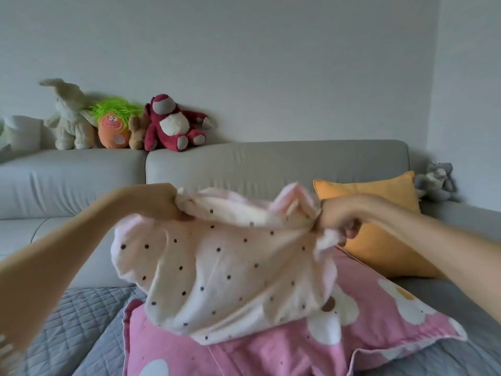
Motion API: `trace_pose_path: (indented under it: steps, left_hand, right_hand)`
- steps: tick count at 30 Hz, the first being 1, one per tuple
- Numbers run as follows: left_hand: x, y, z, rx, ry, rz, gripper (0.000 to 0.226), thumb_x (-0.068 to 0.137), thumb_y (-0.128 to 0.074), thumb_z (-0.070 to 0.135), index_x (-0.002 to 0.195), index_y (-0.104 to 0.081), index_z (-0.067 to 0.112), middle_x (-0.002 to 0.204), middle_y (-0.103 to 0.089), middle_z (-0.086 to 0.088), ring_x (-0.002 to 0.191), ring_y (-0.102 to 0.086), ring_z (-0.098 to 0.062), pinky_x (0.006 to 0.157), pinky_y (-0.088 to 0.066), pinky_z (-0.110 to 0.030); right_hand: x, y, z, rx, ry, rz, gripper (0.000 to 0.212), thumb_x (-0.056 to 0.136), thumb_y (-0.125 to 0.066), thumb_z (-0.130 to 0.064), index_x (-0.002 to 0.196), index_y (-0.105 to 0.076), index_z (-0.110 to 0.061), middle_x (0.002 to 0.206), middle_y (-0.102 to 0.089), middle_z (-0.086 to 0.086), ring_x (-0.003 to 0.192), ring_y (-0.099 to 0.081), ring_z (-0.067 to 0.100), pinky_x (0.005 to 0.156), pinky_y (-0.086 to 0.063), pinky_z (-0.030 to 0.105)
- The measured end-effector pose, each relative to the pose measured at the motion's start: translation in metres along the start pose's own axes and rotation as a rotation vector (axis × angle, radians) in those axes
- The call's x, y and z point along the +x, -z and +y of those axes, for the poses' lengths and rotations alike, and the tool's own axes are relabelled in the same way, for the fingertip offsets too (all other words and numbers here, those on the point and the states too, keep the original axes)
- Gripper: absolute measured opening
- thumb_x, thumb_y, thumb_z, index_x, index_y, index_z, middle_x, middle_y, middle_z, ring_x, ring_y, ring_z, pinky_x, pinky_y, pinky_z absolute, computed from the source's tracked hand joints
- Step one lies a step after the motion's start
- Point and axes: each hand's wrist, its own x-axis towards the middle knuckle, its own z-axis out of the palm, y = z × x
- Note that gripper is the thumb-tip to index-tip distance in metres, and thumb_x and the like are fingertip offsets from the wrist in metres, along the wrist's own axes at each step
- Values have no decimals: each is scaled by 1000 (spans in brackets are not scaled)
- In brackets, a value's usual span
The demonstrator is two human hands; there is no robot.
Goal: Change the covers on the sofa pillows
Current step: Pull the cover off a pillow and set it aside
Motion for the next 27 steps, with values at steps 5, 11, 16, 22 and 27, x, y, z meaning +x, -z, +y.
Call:
trace_pose_path:
  steps: [5, 11, 16, 22, 27]
  left_hand:
    - [20, -12, 15, -125, 129, 37, 33, 98, -37, 41, 103, -53, 13, 100, -61, -11, 90, -59, -25, 72, -45, -31]
    - [72, 13, 15, -363, 121, 1186, 39, 83, -47, 12, 121, -47, 15, 114, -56, -17, 107, -51, -38, 76, -42, -43]
    - [96, 4, 17, -58, 107, 427, 31, 93, -41, 18, 116, -54, 1, 105, -61, -21, 96, -59, -38, 80, -49, -40]
    - [118, 7, 39, -71, 168, 642, 16, 93, -39, 20, 81, -43, 11, 79, -56, -8, 68, -48, -26, 60, -35, -31]
    - [122, 9, 43, -181, 46, 493, 8, 93, -40, 14, 90, -44, 9, 65, -52, -7, 49, -44, -19, 45, -28, -26]
  right_hand:
    - [31, 17, 4, 1209, 40, 50, 21, 89, -36, 12, 90, -56, 4, 78, -60, 18, 65, -67, 31, 64, -59, 38]
    - [89, 67, -16, 885, 349, 1112, 14, 87, -48, -8, 79, -54, -18, 79, -56, 3, 80, -52, 21, 57, -39, 26]
    - [136, 67, 9, 344, 192, 514, 13, 82, -55, -11, 72, -49, -16, 69, -48, 2, 67, -53, 13, 56, -40, 25]
    - [147, 73, 23, 701, 209, 1139, 36, 89, -44, -18, 115, -53, 6, 119, -55, 24, 113, -52, 35, 77, -41, 30]
    - [144, 65, 44, 794, 157, 788, 17, 85, -47, -8, 93, -61, -14, 86, -63, 7, 82, -64, 25, 64, -58, 36]
